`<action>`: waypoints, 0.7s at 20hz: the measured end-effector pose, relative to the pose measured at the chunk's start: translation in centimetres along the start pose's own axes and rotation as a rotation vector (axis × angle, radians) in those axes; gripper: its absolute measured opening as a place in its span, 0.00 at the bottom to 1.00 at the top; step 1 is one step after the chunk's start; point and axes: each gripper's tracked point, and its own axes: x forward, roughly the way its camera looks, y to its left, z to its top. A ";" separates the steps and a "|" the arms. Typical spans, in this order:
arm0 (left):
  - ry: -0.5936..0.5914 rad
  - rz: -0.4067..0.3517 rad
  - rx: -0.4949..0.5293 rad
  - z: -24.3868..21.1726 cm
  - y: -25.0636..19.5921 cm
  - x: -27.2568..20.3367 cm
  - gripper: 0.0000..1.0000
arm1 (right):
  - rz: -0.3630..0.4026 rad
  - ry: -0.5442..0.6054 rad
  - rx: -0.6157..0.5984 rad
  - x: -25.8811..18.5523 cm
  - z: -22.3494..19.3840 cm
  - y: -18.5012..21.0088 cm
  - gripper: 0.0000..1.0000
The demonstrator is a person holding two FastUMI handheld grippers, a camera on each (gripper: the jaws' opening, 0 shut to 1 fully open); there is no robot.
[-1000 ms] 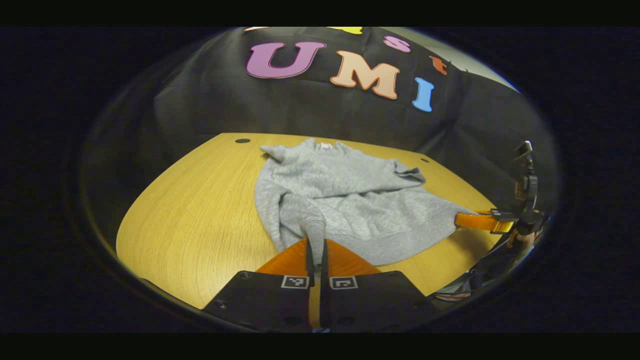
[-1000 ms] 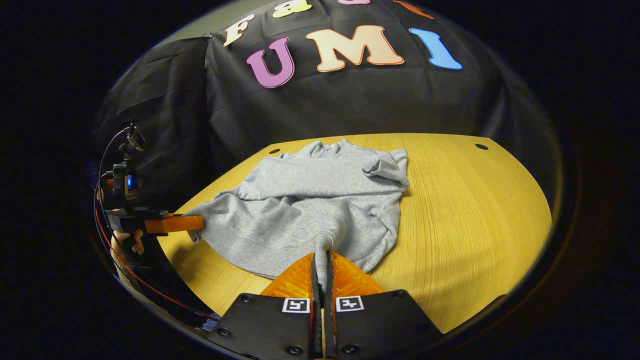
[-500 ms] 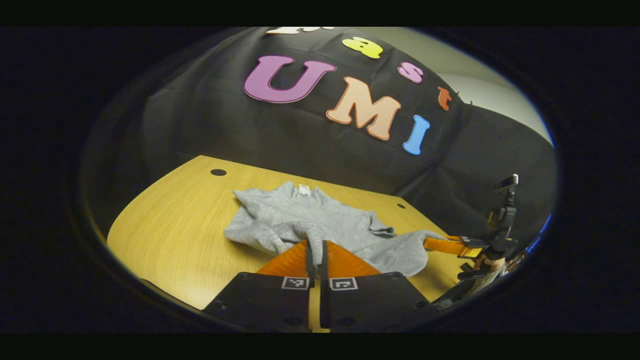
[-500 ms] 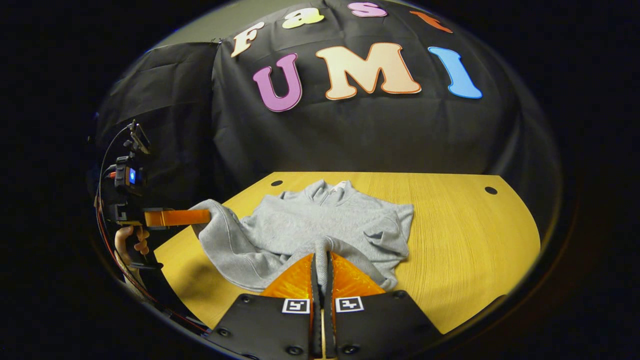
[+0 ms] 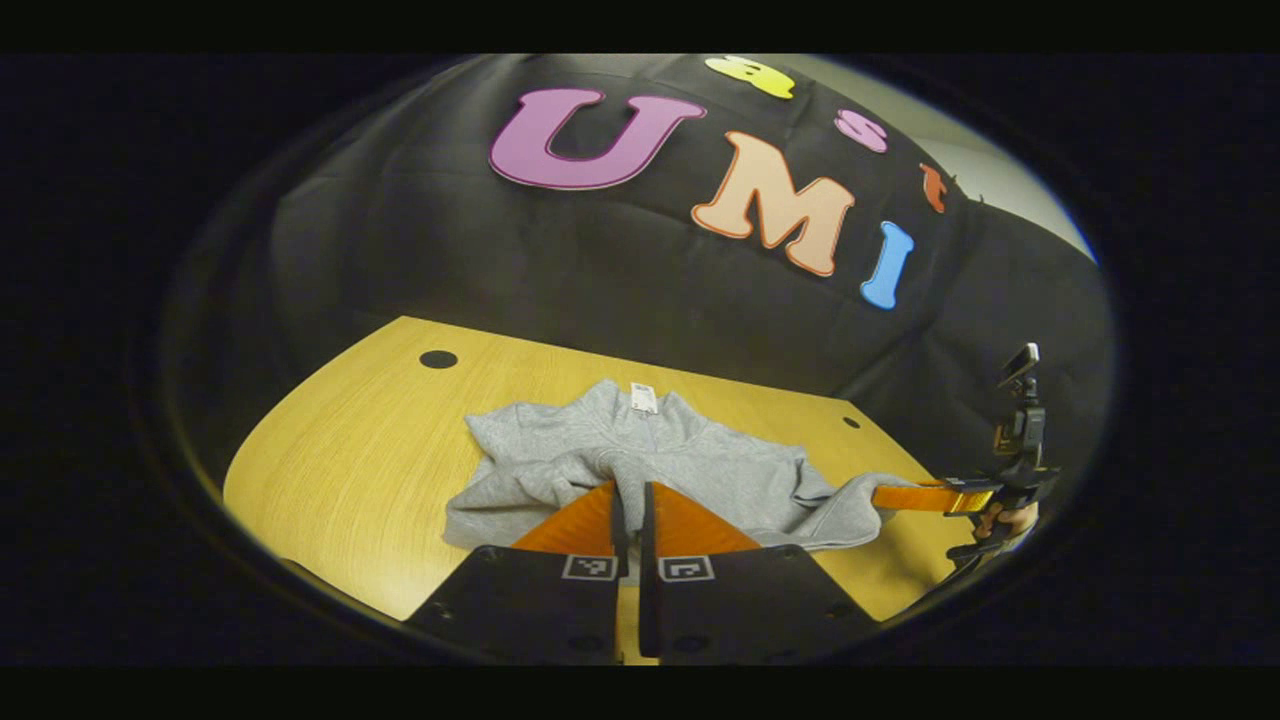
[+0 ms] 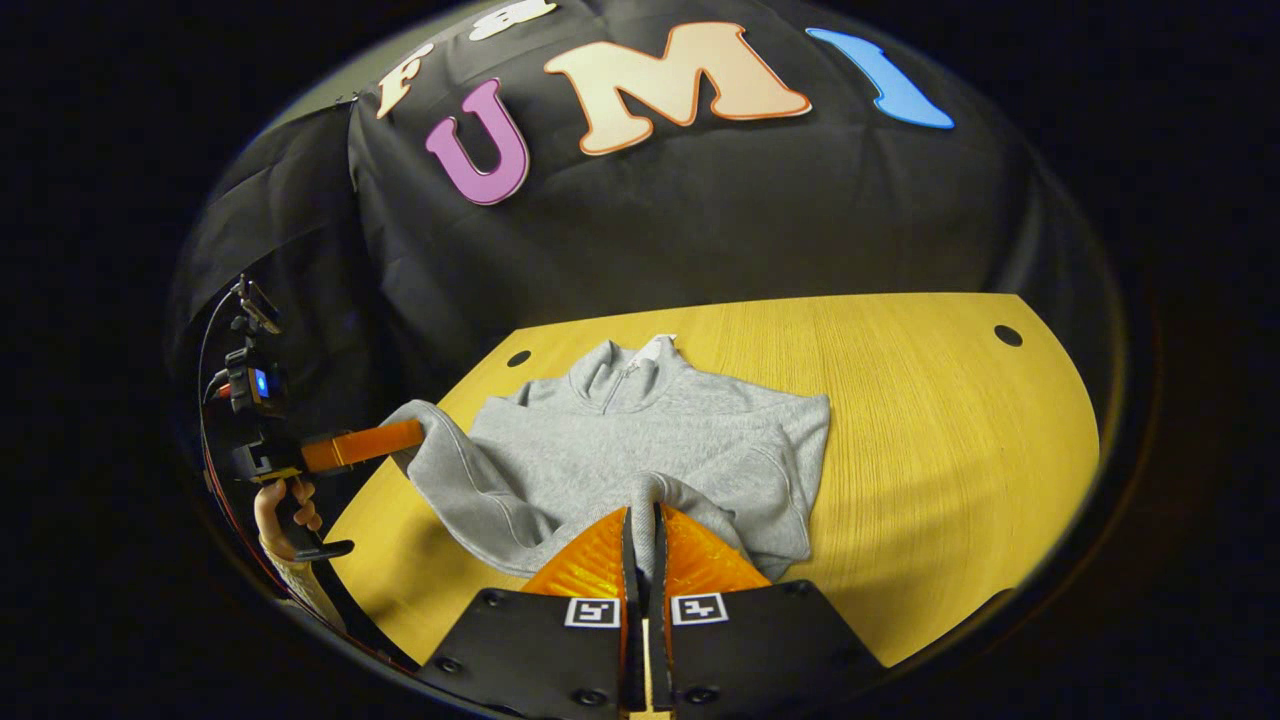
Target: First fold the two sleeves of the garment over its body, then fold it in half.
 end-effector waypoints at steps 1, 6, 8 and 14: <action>0.000 0.013 0.006 0.1 0.3 0.6 0.02 | -0.001 0.011 0.000 0.7 -0.1 -0.3 0.04; 0.053 0.063 0.048 -1.3 1.5 3.8 0.00 | 0.003 0.059 0.062 4.0 0.0 -1.5 0.04; 0.062 0.078 0.068 -1.3 1.9 4.6 0.00 | 0.017 0.059 0.106 4.7 0.2 -1.8 0.04; -0.011 0.163 0.227 1.8 3.0 6.4 0.16 | 0.009 -0.033 0.199 5.7 3.9 -3.6 0.27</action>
